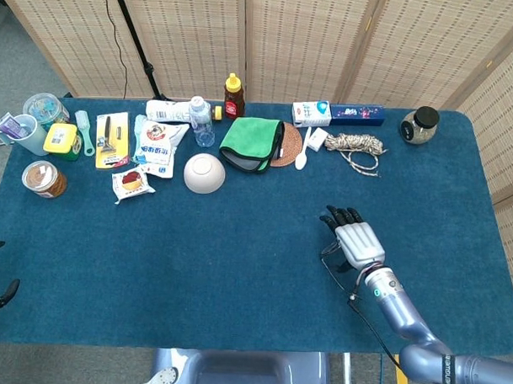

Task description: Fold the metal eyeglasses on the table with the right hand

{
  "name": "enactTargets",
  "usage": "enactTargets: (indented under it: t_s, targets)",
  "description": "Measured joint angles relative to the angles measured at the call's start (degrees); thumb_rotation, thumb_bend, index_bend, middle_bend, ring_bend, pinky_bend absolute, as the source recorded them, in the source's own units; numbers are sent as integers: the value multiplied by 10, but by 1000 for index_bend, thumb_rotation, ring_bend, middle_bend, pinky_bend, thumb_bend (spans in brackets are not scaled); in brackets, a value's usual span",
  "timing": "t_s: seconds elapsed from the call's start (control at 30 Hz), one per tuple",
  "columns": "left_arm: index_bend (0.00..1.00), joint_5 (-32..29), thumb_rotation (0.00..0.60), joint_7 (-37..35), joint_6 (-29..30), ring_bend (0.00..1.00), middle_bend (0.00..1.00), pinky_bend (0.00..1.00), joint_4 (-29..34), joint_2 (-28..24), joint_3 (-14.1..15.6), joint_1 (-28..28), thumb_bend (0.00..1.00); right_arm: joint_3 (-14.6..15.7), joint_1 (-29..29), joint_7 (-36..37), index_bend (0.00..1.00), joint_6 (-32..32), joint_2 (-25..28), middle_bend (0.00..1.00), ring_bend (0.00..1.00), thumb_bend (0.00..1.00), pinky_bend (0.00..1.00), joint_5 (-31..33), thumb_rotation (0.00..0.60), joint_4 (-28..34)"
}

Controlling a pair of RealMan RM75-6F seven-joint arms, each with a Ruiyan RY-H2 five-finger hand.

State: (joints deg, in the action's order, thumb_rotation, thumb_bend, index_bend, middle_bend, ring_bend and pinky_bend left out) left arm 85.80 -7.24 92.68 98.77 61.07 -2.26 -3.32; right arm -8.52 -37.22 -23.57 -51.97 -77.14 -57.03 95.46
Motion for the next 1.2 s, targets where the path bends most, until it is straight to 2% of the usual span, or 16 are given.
enactTargets:
  t_s: [0.2, 0.57, 0.97, 1.2]
  targets:
    - [261, 1, 539, -5, 2, 150, 188, 0, -2, -2, 2, -2, 255, 5, -9, -16, 1, -5, -32, 0, 0, 56, 0, 20, 600, -10]
    - [261, 6, 538, -16, 2, 151, 188, 0, -2, -5, 4, -3, 255, 14, -20, -45, 0, -24, -82, 0, 0, 57, 0, 51, 600, -48]
    - [261, 6, 538, -20, 2, 151, 188, 0, -5, -6, 5, -5, 255, 26, -21, -62, 3, -34, -93, 0, 0, 56, 0, 61, 600, -71]
    - [261, 12, 537, -17, 2, 150, 188, 0, -1, -4, 4, -2, 255, 35, -12, -59, 54, -44, -80, 0, 0, 56, 0, 46, 600, -77]
